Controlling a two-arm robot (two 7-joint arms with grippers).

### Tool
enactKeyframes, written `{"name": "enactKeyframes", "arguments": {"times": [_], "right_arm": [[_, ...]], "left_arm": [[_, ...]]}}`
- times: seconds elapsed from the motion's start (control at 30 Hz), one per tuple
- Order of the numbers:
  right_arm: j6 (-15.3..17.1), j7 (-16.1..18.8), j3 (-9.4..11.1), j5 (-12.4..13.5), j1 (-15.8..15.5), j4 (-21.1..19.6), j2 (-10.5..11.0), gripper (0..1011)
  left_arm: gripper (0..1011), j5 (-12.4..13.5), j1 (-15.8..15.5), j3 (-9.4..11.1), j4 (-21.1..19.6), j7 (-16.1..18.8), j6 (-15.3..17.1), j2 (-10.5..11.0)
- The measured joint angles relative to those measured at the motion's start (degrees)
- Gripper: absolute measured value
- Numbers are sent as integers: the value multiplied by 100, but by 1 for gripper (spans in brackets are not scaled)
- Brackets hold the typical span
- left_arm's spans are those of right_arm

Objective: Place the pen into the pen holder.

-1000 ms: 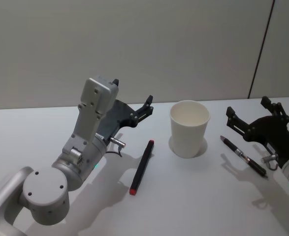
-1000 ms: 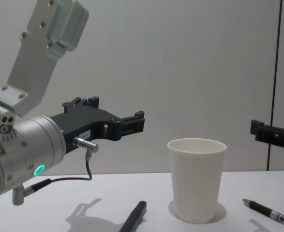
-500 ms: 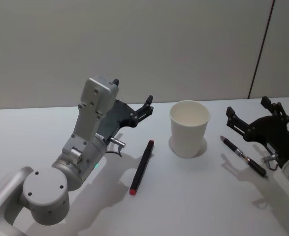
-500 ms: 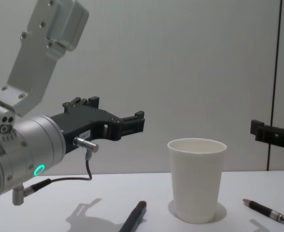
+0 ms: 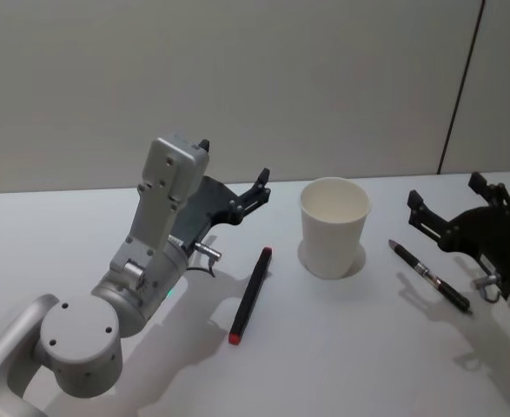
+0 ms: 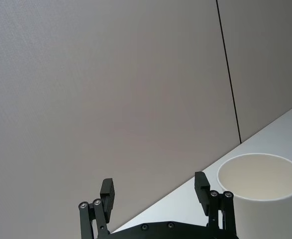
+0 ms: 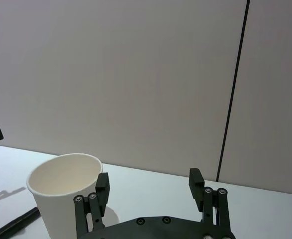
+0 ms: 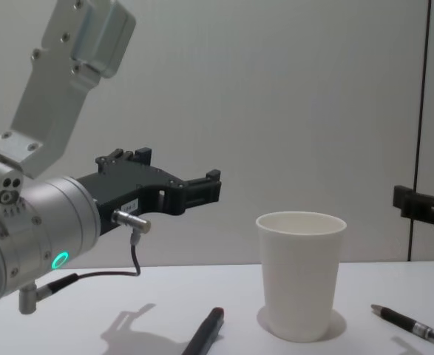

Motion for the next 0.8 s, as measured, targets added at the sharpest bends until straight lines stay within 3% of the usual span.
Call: {"name": "enactKeyframes", "arguments": {"times": [0.4,0.8], "right_arm": [[253,-60,152,192,-238,-256,235,1001],[879,-150,245,285,-329,-410,362,1001]], "left_arm": [[1001,0,0,0,0,0,0,0],[1001,0,0,0,0,0,0,0]]}}
